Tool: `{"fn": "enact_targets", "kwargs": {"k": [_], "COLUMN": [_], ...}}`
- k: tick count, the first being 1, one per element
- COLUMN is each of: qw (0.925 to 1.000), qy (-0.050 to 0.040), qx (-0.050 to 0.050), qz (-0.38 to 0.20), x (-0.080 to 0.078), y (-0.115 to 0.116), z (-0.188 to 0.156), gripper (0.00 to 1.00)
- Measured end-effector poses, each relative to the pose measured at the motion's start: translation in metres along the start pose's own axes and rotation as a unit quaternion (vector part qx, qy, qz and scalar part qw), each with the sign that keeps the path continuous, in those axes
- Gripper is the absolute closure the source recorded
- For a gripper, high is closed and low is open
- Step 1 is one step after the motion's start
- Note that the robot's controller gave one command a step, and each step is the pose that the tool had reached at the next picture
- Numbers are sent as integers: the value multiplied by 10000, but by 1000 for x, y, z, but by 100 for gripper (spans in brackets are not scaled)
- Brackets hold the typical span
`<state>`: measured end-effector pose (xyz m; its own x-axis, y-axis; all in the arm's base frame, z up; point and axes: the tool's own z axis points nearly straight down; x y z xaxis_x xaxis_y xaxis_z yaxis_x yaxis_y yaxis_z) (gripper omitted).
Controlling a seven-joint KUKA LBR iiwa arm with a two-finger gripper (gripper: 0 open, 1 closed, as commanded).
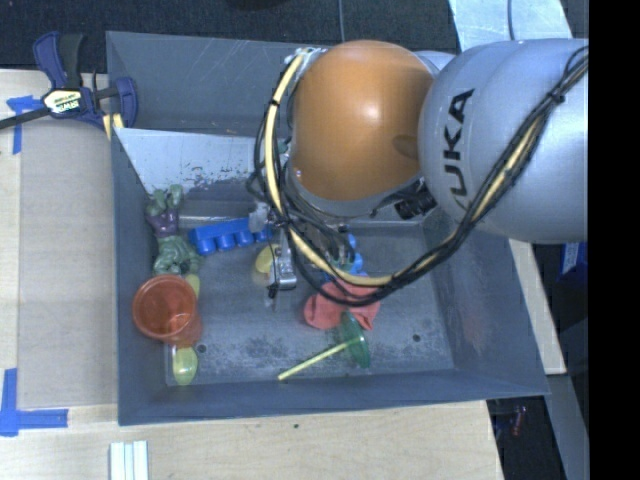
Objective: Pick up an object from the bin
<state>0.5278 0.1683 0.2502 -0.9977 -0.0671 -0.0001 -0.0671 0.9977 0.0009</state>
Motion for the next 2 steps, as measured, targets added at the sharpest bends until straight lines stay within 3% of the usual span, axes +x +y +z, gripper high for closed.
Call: {"fn": "enact_targets", "kwargs": {"k": [1, 2], "qw": [9896, 9983], "qy": [-36, -74], "qx": [-2, -12], "qz": [-1441, -571], "x": [-23, -47], "y": [-76, -86], "z": [39, 51], "gripper": [0, 0]}}
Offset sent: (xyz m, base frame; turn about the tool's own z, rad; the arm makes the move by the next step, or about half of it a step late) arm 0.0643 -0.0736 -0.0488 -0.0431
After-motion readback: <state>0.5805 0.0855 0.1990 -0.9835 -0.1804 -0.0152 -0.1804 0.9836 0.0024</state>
